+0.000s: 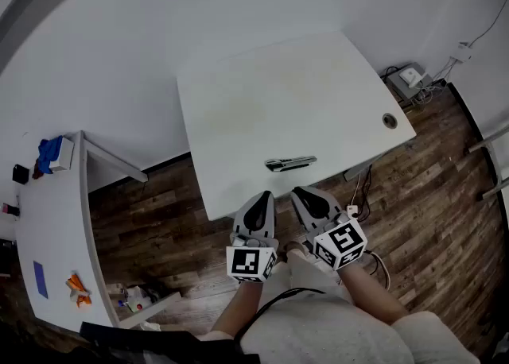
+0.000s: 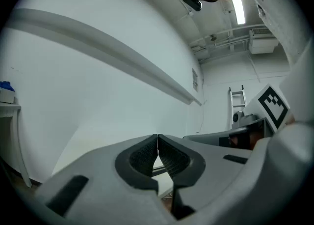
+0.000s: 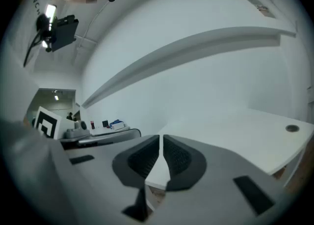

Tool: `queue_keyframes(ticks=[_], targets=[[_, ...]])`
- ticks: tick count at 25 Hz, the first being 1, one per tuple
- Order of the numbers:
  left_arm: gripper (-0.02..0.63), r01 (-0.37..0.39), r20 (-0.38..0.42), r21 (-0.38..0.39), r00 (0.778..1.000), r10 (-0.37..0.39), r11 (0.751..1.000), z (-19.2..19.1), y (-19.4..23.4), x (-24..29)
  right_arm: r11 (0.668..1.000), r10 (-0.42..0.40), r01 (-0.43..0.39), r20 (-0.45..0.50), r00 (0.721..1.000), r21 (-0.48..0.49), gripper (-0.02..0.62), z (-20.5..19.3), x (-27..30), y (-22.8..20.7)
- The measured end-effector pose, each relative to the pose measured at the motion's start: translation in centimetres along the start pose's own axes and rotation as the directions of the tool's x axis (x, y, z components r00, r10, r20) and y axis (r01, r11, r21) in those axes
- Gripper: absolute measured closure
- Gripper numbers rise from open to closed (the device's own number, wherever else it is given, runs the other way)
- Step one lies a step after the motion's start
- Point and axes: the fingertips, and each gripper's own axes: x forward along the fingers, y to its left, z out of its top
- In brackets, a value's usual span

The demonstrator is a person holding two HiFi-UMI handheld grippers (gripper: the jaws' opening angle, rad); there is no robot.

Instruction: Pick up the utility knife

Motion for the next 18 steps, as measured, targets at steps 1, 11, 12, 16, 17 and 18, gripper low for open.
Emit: queue_keyframes(ticks=[1, 11, 12, 16, 17, 18], targets=[[0.598, -0.01, 0.013, -0.006, 1.0, 0.01, 1.0, 0.1, 0.2, 0.4, 1.0, -0.006, 0.006, -0.004, 1.0, -0.008, 0.588, -0.2, 0.4, -0.5], [0.598, -0.059, 0.03, -0.04, 0.998, 0.06, 0.997, -1.7, 0.5, 3.2, 0.993, 0.061, -0.073, -0.123, 0.99, -0.097, 0.584, -2.6, 3.7, -4.8], [0.598, -0.064, 0.028, -0.042, 0.998, 0.065, 0.997, -1.9, 0.6, 3.3, 0.99, 0.072, -0.087, -0.14, 0.988, -0.109, 0.577, -2.8, 4.0, -5.1], [0.598, -0.085, 0.021, -0.048, 0.996, 0.086, 0.995, -2.7, 1.1, 3.8, 0.964, 0.127, -0.177, -0.239, 0.963, -0.198, 0.491, -4.1, 5.5, -5.8], [0.598, -0.091, 0.019, -0.05, 0.996, 0.092, 0.995, -2.8, 1.2, 3.9, 0.95, 0.143, -0.209, -0.272, 0.951, -0.231, 0.485, -4.3, 6.0, -5.9], [0.598, -0.095, 0.017, -0.051, 0.995, 0.096, 0.994, -2.9, 1.3, 4.1, 0.932, 0.159, -0.247, -0.311, 0.937, -0.267, 0.475, -4.7, 6.4, -6.0]])
